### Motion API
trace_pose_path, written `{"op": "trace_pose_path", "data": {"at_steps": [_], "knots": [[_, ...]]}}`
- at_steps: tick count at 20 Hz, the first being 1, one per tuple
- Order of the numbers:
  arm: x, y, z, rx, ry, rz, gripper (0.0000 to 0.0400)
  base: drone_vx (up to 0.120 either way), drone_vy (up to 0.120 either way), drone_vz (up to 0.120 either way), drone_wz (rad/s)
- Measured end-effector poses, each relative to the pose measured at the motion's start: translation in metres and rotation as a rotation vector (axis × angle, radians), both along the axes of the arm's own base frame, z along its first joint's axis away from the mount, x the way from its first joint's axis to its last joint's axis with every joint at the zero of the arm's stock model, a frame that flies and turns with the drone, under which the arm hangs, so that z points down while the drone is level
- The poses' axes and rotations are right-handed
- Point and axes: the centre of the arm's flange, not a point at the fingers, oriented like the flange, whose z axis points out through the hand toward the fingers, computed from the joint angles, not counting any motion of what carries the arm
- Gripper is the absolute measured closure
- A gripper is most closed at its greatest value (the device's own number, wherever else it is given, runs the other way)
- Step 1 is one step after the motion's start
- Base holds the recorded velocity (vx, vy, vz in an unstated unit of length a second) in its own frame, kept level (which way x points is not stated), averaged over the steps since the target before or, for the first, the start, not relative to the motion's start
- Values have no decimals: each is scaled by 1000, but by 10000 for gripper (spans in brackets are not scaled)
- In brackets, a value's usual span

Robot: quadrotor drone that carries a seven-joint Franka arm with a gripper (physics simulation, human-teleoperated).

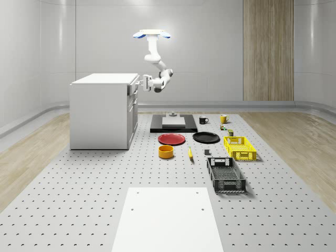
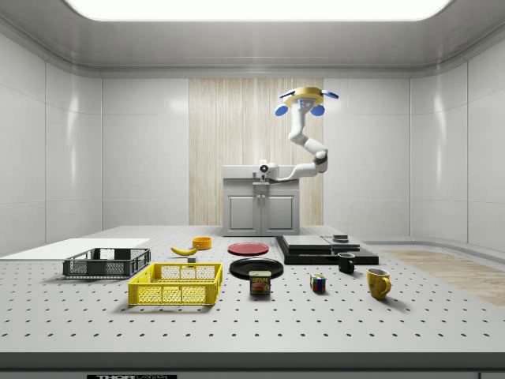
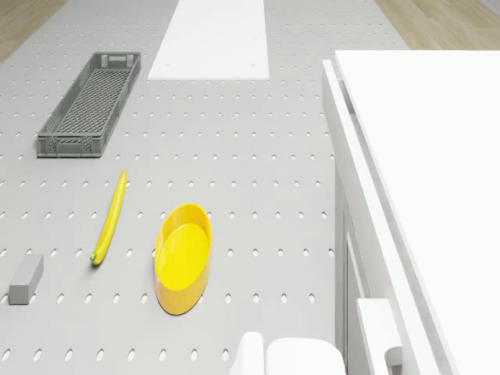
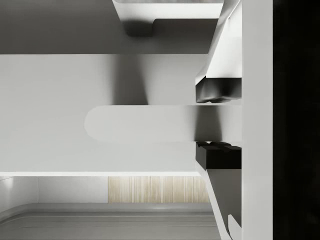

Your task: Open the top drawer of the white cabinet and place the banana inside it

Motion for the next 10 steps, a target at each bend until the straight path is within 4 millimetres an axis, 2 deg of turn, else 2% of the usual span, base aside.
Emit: {"op": "trace_pose_path", "data": {"at_steps": [10], "knots": [[0,-30,0,1,-3,0,294,0,0,0,0]]}}
